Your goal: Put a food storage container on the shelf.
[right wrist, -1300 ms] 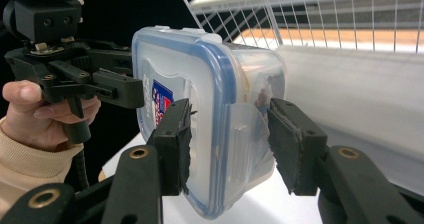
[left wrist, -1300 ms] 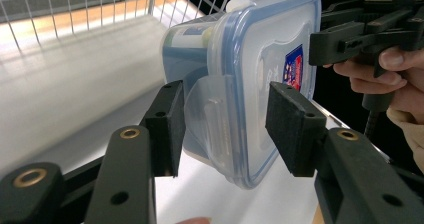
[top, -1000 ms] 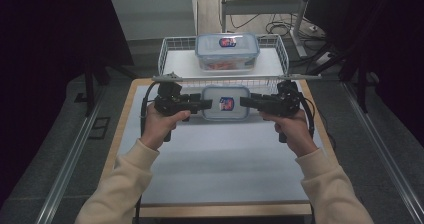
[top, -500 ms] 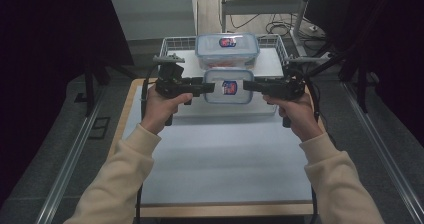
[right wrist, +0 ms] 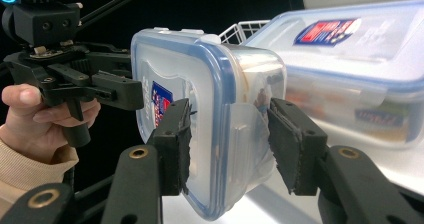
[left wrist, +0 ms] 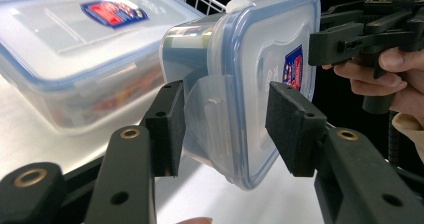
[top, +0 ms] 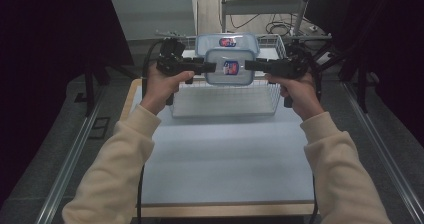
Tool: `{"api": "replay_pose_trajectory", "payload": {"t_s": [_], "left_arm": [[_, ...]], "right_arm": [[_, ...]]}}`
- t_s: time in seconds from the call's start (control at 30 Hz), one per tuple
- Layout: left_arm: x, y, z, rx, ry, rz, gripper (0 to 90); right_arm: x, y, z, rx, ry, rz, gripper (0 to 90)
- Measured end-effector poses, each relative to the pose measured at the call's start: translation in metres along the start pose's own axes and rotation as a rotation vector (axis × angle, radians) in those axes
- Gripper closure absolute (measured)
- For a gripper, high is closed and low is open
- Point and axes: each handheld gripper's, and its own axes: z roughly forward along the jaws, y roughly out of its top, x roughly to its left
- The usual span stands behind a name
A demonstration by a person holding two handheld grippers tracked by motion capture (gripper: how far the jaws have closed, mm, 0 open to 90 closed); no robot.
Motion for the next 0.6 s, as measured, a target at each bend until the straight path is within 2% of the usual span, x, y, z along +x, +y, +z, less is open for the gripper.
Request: {"api": "replay_pose_trajectory", "payload": {"t_s": [0.23,0.37,0.6], "left_arm": [[0.011,0.018,0.004,-0.001,0.004,0.006,51.2],[0.022,0.033,0.007,-0.001,0.007,-0.005,51.2],[0.038,0.049,0.013,-0.003,0.005,-0.021,51.1]], "right_arm": [[-0.009,0.02,0.005,0.011,0.001,-0.009,52.8],[-0.017,0.038,0.012,0.017,-0.004,-0.013,52.7],[-0.032,0.062,0.023,0.036,-0.003,-0.006,52.7]]}}
